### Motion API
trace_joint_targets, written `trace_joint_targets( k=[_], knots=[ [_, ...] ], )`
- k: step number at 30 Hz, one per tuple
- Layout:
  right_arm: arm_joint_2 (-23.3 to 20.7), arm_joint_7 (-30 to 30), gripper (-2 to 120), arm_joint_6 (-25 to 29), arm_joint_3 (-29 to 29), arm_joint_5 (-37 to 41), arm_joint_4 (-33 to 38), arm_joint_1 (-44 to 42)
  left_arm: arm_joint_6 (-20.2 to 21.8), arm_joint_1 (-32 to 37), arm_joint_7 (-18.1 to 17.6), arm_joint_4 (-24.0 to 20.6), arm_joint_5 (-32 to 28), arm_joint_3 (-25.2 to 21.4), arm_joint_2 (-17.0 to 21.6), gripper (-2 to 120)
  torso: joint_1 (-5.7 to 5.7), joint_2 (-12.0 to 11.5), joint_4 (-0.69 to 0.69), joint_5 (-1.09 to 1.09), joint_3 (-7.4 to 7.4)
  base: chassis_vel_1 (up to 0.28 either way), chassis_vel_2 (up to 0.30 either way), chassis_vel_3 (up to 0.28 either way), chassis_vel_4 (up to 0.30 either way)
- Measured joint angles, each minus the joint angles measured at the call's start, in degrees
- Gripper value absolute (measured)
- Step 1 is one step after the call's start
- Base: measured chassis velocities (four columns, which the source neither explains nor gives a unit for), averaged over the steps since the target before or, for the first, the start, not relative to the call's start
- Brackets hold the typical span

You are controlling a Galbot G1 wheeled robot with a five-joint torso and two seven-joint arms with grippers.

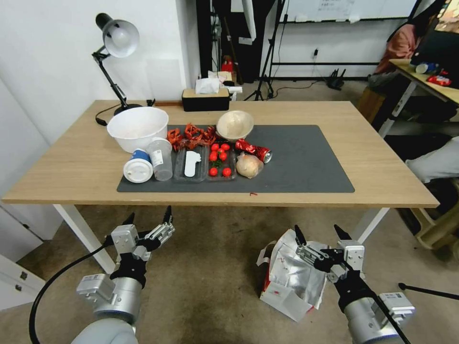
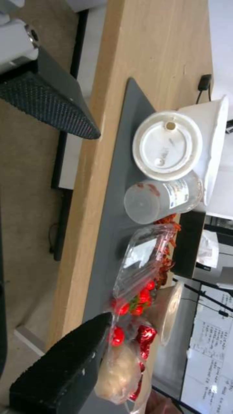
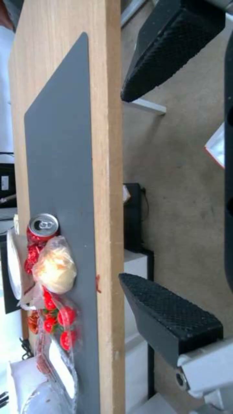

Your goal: Pick up the food delivery bag from the floor and place it on the table.

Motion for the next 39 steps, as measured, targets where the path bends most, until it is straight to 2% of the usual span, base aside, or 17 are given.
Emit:
trace_joint_targets(
  k=[11,19,39],
  knots=[
    [0.2,0.0,100,0.2,-0.2,-0.4,0.6,-0.6,-0.3,0.5,-0.2,-0.3,0.0,-0.1,0.2,100,-1.39,-3.2,0.00,0.00,-1.81,0.000,0.000,0.000,0.000],
    [0.1,-0.2,100,0.8,-0.1,-0.6,0.9,-1.5,-0.7,1.7,0.0,-0.6,-0.1,-0.7,1.8,100,-2.36,-5.4,0.00,0.00,-3.12,0.000,0.000,0.000,0.000],
    [-0.4,-0.2,100,1.8,-0.1,-1.4,0.8,-2.1,-1.1,3.4,0.5,-1.3,1.3,-0.1,1.0,100,-4.63,-10.8,0.00,0.00,-6.17,0.000,0.000,0.000,0.000]
  ],
)
